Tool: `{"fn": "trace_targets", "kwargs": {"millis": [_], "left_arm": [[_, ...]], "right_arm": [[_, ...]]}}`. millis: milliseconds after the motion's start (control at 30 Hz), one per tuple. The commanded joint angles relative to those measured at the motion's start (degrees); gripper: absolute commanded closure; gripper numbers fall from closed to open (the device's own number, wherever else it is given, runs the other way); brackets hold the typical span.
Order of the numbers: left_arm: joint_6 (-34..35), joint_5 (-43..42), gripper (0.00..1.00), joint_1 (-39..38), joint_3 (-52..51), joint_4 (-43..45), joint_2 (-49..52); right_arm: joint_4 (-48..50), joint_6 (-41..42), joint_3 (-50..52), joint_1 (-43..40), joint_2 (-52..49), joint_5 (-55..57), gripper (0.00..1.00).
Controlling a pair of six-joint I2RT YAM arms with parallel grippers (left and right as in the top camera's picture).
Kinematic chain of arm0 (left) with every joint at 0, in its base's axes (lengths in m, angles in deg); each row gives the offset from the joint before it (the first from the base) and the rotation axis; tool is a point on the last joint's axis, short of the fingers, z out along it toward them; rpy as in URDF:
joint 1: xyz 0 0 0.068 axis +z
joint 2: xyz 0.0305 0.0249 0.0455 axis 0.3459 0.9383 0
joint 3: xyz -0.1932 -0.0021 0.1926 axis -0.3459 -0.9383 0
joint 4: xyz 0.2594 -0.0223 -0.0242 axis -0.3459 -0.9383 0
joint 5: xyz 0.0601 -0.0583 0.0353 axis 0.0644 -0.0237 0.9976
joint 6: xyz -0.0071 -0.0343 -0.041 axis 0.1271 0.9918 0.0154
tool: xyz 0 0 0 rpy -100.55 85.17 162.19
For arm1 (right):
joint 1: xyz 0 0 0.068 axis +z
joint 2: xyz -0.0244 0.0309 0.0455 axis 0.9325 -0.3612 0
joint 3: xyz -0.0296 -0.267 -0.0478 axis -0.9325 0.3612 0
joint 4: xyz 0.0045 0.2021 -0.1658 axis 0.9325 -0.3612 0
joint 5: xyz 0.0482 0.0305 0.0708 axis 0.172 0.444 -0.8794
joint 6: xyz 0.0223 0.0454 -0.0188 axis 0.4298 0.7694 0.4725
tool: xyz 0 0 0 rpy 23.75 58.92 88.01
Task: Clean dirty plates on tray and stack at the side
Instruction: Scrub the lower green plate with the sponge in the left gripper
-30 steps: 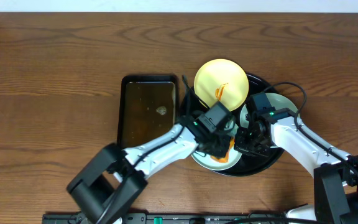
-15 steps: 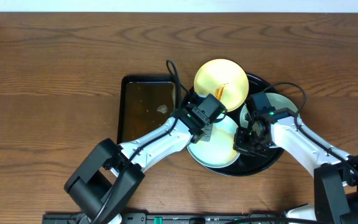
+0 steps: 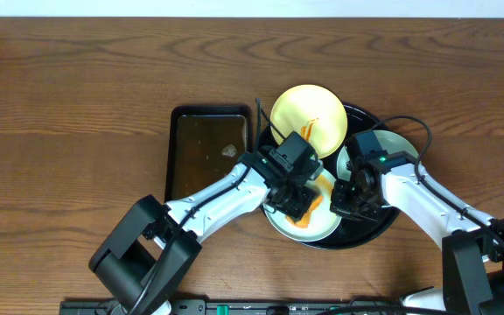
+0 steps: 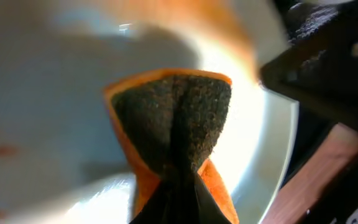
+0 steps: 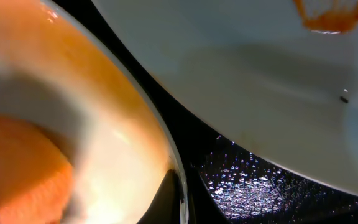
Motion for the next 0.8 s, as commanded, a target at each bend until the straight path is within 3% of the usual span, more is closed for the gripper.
{"fn": "trace_targets", "kwargs": {"millis": [0, 200, 433, 767], "left_arm": [[-2.34, 4.55, 0.92, -0.09, -0.37, 2.75, 0.31], [4.17, 26.29, 0.92, 0.50, -0.37, 4.61, 0.31], [4.31, 27.47, 0.93, 4.13, -0.35, 1.40, -2.21], [4.28, 27.17, 0.92, 5.44, -0.37, -6.73, -18.32]], "right_arm": [[-0.55, -0.15, 0.85, 0.70, -0.72, 0.57, 0.99], [-0.72, -0.15, 0.85, 0.70, -0.72, 0.57, 0.99], [-0.79, -0.15, 0.85, 0.70, -0.72, 0.59, 0.98], [-0.70, -0.15, 0.85, 0.70, -0.72, 0.61, 0.93]]}}
